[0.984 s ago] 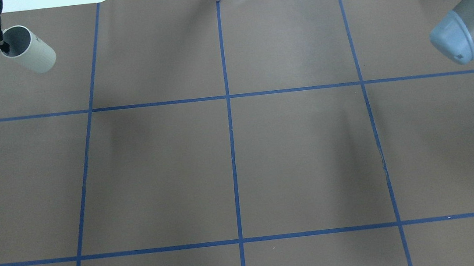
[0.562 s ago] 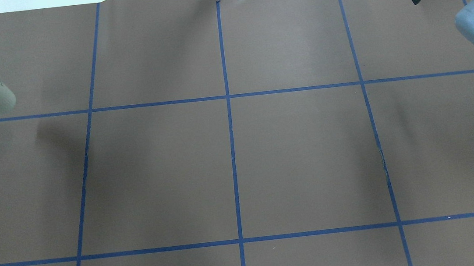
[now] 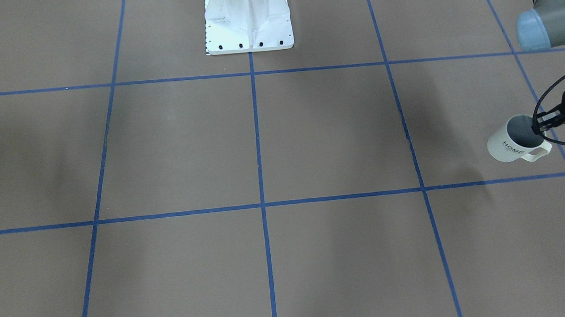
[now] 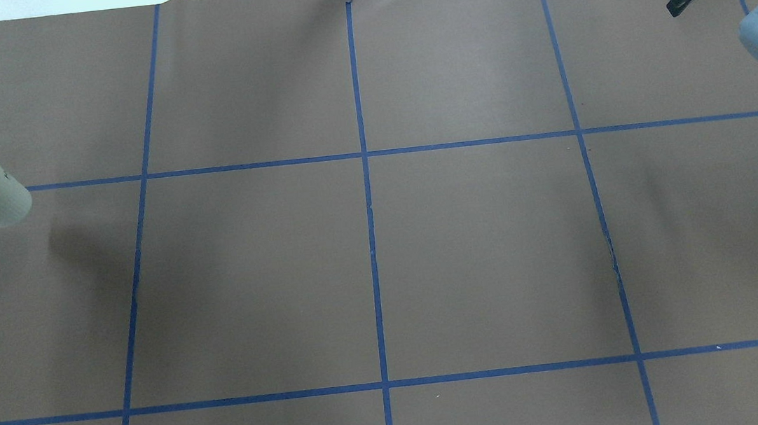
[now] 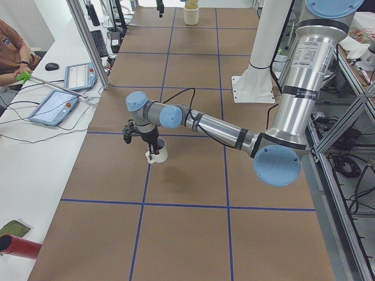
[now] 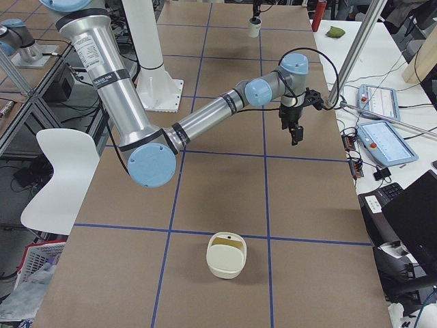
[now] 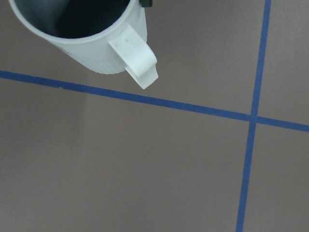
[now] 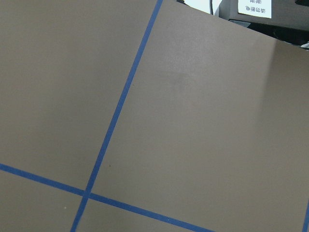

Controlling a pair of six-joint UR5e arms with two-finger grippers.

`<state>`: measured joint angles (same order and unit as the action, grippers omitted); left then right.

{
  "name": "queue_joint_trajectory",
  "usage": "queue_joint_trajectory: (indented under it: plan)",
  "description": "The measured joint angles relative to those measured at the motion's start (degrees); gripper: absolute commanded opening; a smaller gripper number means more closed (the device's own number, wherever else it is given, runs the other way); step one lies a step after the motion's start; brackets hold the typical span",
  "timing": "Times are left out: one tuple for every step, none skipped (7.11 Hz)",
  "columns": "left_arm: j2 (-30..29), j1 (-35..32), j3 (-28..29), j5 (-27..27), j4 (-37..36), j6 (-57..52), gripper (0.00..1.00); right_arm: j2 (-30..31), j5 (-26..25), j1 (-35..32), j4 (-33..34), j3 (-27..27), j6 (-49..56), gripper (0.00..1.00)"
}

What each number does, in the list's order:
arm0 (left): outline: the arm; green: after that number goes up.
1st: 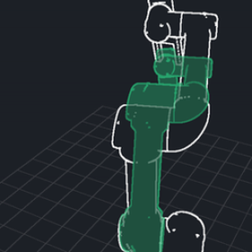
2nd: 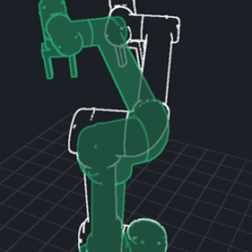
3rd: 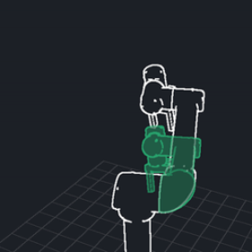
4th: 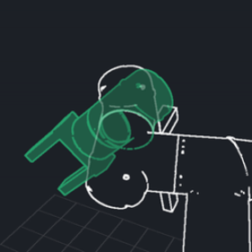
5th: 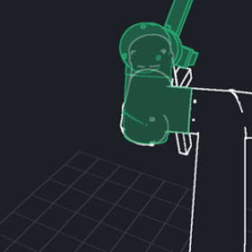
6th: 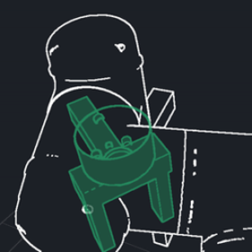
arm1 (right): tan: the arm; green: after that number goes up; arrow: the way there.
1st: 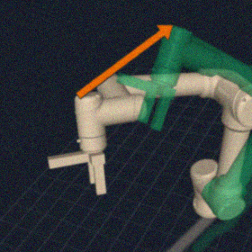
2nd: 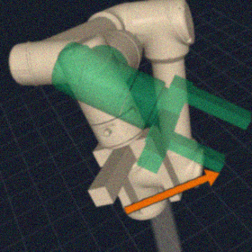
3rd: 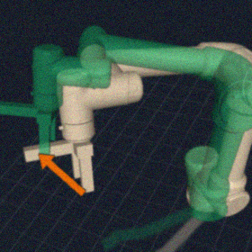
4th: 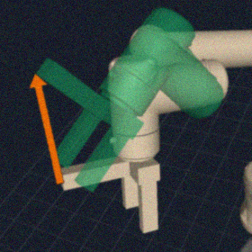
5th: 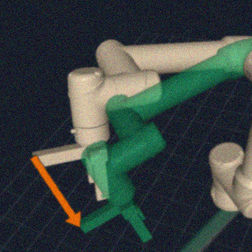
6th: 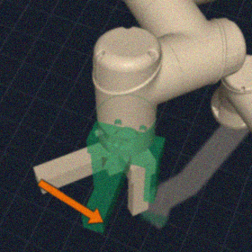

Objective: Left arm hands cup to right arm to dump lemon

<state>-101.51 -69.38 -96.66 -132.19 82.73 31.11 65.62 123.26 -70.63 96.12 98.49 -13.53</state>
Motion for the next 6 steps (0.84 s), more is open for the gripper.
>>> queue_joint_trajectory:
  plan:
    - [1.99, 1.94, -2.51, -0.44, 0.11, 1.83, 0.00, 0.02, 0.04, 0.00, 0.02, 0.02, 0.00, 1.00]
    - [3.34, 4.13, -4.56, -0.56, 0.22, 4.36, 0.00, 0.06, 0.07, 0.00, 0.03, 0.03, -0.01, 1.00]
    - [4.70, 5.67, -5.77, -0.58, 0.58, 5.65, 0.00, 0.12, 0.10, 0.01, 0.03, 0.03, -0.01, 1.00]
    - [5.91, 6.36, -6.07, -0.55, 1.42, 5.99, 0.00, 0.20, 0.13, 0.00, 0.03, 0.03, -0.01, 1.00]
    - [6.65, 6.62, -5.83, -0.55, 2.32, 6.08, 0.00, 0.25, 0.13, -0.02, 0.03, 0.03, -0.01, 1.00]
    - [6.96, 6.80, -5.50, -0.58, 2.78, 6.08, 0.00, 0.28, 0.31, -0.02, 0.03, 0.03, -0.01, 1.00]
